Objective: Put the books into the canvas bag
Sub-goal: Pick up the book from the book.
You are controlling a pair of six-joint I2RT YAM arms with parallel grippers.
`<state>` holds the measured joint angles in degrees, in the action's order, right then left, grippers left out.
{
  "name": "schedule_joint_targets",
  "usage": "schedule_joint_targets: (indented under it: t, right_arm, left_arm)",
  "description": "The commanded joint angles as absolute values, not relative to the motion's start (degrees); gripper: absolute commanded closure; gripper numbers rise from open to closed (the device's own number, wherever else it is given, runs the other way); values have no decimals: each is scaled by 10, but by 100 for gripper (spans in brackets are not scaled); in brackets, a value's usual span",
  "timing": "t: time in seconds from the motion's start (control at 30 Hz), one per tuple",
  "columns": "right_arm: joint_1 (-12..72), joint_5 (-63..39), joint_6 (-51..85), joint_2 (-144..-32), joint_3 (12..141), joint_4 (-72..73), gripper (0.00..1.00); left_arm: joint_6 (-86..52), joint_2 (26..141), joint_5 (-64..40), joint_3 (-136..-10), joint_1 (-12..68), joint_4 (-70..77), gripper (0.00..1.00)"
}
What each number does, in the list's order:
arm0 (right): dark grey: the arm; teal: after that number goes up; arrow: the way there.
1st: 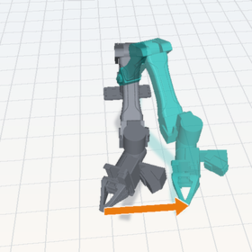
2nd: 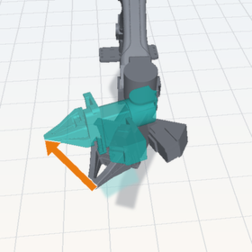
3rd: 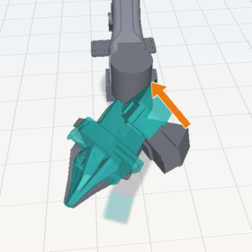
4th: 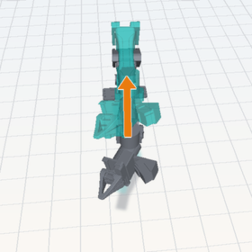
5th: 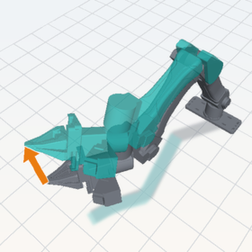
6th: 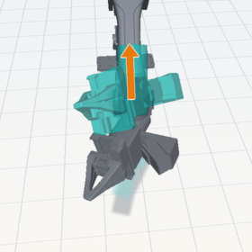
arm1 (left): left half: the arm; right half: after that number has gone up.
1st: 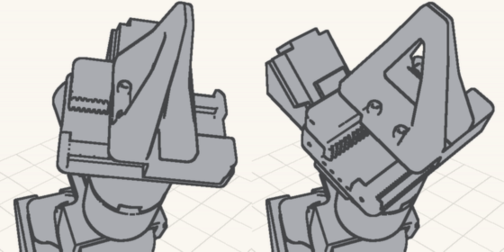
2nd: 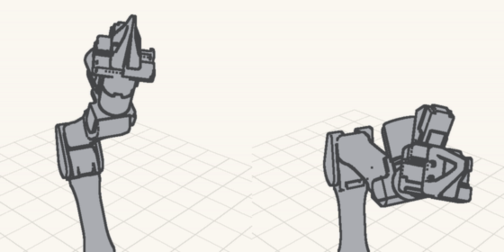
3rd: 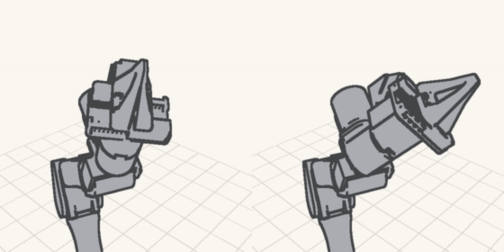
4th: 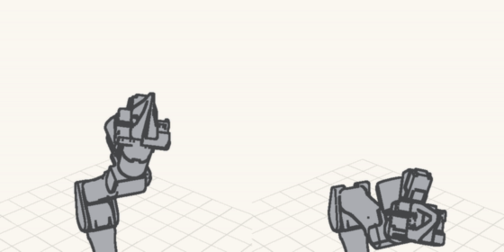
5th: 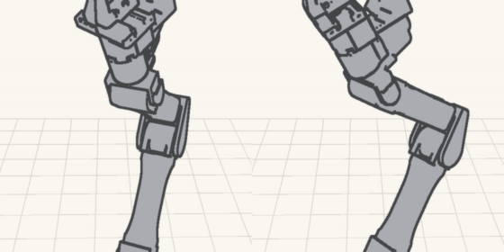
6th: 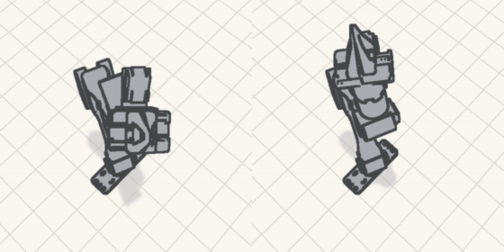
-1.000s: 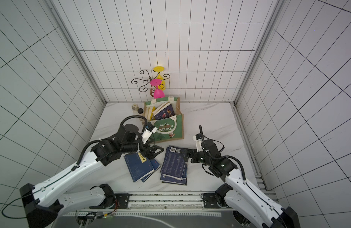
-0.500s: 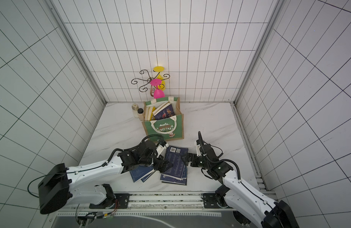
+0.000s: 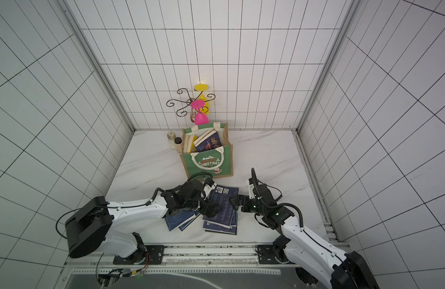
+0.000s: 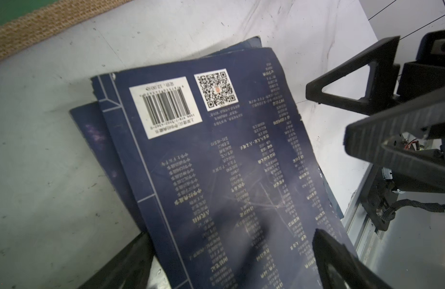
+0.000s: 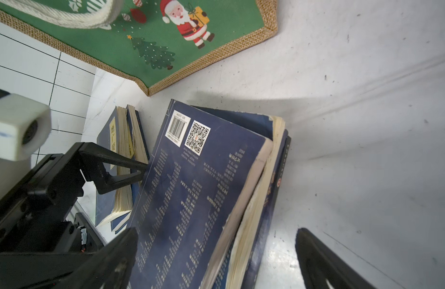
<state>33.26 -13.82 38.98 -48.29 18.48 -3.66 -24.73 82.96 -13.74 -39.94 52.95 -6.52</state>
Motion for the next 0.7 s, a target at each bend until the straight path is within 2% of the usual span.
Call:
schedule_joint_targets:
  t: [0.0, 0.3, 0.67]
  right_arm:
    - [329, -140, 394, -487, 155, -17, 1]
    - [328, -185, 398, -505, 138, 43, 1]
    - [329, -220, 388, -436, 129, 53, 6]
  left_arm:
    - [-254, 829, -157, -407, 538, -28, 3]
    - [-253, 839, -188, -422, 569, -5, 3]
    - [-269, 865, -213, -425, 577, 37, 3]
